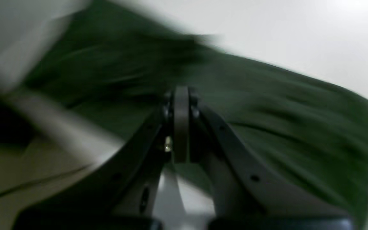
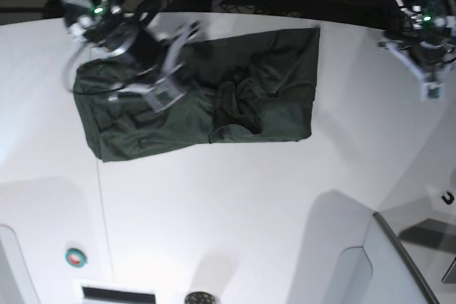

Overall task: Layout the t-shirt on the table in an organized manner, then fold the t-shirt properly
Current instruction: 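Release the right gripper and move it over the folded stack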

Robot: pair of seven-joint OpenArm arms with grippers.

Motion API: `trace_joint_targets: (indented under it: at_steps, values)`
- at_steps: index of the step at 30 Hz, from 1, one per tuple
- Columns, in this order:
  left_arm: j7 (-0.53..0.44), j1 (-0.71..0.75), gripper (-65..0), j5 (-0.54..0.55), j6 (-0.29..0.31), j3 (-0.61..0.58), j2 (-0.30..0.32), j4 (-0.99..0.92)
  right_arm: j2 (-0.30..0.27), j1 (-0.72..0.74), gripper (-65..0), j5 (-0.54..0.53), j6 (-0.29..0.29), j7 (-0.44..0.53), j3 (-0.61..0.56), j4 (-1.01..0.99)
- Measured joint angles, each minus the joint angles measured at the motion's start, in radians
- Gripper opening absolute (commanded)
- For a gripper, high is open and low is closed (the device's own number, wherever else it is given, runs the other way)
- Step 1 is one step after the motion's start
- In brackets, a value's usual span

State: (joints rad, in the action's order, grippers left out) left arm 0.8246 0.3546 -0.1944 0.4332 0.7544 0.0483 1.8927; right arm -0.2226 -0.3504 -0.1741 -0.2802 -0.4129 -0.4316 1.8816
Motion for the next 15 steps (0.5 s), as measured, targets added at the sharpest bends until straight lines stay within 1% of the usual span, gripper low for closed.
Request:
trace_joint_targets:
  at_steps: [1,3,5,6,7,8,11,13,15]
  values:
    - [-0.006,0.003,-65.0,-0.01,-0.005,0.055,0.007,-0.012,-0.003,0.026,-55.7,-0.001,-0.005,-0.008,-0.077,-0.004]
    - [-0.01,0.025,-65.0,-0.001,-0.003,0.131,0.031,-0.047,-0.002,0.097,-46.5,-0.002,-0.003,-0.061,-0.212,-0.008]
    - [-0.002,0.041,-65.0,-0.009,-0.004,0.178,0.043,-0.088,0.014,0.167,-41.0,0.001,-0.003,-0.107,-0.322,-0.023]
    - [-0.008,0.047,-65.0,-0.008,-0.003,0.195,0.045,-0.103,0.035,0.19,-39.3,-0.002,-0.003,-0.122,-0.36,-0.037]
    - [-0.038,0.053,-65.0,-0.008,0.001,0.21,0.045,-0.117,0.058,0.205,-38.9,-0.003,-0.003,-0.127,-0.38,-0.057]
    - [-0.096,0.056,-65.0,-0.002,0.0,0.224,0.042,-0.132,0.084,0.222,-38.1,-0.002,-0.003,-0.131,-0.395,-0.085]
    - [-0.226,0.105,-65.0,0.006,0.007,0.223,0.04,-0.162,0.175,0.277,-37.8,0.001,0.003,-0.14,-0.396,-0.216]
    - [-0.256,0.134,-65.0,0.001,0.008,0.228,0.032,-0.181,0.209,0.324,-37.8,0.0,0.004,-0.138,-0.396,-0.285]
    - [-0.26,0.142,-65.0,-0.011,0.001,0.236,0.018,-0.191,0.243,0.359,-37.8,0.005,0.005,-0.135,-0.391,-0.352]
